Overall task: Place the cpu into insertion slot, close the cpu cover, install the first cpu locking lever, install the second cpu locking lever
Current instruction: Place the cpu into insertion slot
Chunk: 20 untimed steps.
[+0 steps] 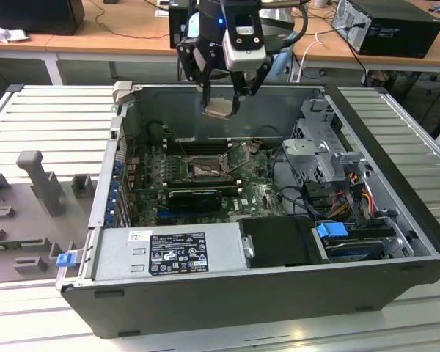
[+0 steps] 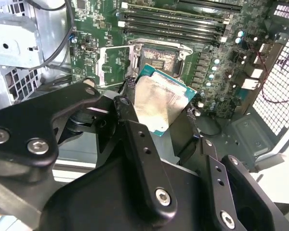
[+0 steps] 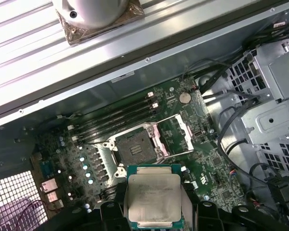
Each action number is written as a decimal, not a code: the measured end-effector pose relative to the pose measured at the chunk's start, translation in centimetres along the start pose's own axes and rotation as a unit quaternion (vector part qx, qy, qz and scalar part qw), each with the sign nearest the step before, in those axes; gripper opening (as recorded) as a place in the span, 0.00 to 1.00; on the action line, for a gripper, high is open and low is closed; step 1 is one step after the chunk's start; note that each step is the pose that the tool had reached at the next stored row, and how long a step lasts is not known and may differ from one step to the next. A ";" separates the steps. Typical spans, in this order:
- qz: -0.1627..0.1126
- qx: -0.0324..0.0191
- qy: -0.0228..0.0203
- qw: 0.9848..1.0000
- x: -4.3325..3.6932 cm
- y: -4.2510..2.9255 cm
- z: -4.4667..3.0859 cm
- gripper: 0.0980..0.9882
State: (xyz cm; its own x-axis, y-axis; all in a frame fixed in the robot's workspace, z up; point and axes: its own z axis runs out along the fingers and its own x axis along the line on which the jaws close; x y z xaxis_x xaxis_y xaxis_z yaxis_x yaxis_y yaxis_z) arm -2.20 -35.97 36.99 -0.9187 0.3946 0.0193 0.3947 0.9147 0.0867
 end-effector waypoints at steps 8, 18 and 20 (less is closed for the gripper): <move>0.026 0.000 -0.002 1.000 0.00 0.00 0.00 0.48; 0.056 -0.001 -0.005 0.998 0.00 0.00 0.02 0.48; 0.061 -0.001 -0.005 0.998 0.00 0.00 0.02 0.48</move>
State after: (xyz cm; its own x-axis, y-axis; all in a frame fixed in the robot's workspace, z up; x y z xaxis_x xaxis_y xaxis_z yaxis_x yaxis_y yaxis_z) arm -2.20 -35.97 36.97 -0.8632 0.5044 0.0193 0.5041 0.8593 0.0867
